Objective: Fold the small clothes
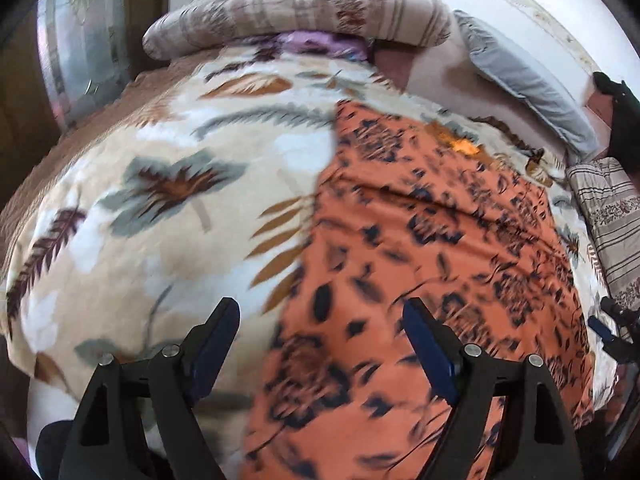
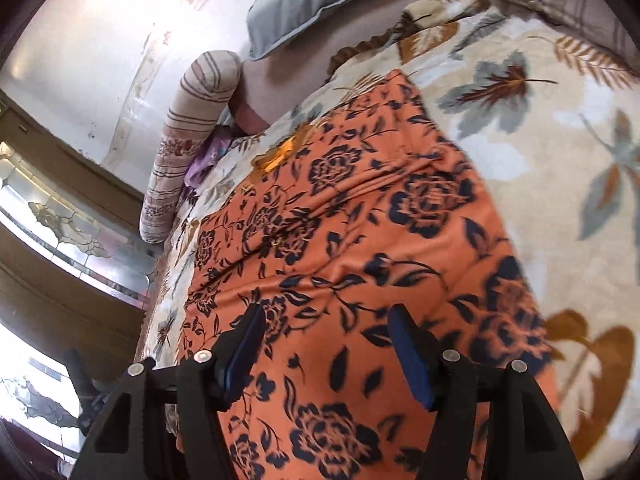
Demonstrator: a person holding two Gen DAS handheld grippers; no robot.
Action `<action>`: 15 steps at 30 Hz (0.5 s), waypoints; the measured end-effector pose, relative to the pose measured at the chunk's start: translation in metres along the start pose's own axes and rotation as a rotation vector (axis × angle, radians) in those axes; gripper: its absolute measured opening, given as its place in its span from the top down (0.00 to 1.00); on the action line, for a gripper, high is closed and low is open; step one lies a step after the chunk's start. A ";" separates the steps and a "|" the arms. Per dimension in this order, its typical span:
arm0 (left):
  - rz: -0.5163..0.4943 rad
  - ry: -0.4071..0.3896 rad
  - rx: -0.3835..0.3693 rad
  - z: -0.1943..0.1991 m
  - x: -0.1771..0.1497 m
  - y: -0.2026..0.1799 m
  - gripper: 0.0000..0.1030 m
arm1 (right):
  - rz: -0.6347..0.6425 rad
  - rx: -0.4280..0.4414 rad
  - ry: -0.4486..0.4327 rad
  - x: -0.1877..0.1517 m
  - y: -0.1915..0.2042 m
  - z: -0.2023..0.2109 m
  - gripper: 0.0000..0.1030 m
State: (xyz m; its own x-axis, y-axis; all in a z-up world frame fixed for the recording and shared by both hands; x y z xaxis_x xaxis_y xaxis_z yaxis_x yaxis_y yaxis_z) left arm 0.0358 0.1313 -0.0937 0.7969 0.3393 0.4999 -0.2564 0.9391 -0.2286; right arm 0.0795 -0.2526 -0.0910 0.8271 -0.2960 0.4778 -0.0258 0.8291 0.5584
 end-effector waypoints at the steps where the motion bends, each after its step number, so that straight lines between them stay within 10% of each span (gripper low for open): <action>1: 0.015 0.012 0.001 0.003 -0.003 0.010 0.18 | 0.002 -0.008 0.006 0.000 -0.003 0.004 0.35; 15: 0.073 0.171 -0.115 0.014 -0.054 0.039 0.18 | -0.054 -0.118 0.249 -0.058 -0.072 0.056 0.35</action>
State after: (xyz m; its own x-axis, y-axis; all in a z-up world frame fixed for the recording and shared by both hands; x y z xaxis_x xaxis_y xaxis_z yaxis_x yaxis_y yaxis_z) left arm -0.0245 0.1504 -0.1178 0.8620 0.3830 0.3320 -0.2608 0.8968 -0.3574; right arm 0.0018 -0.3217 -0.1211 0.9384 -0.2279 0.2596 0.0759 0.8692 0.4885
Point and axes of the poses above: each gripper's, at about its wrist camera, not at the fingertips, and z roughly against the way its jaws point, y to its left, x to its top, the point moved 8 cm from there along -z, roughly the way its jaws point, and after that the axes turned 6 degrees about z, right-handed, at the moved point
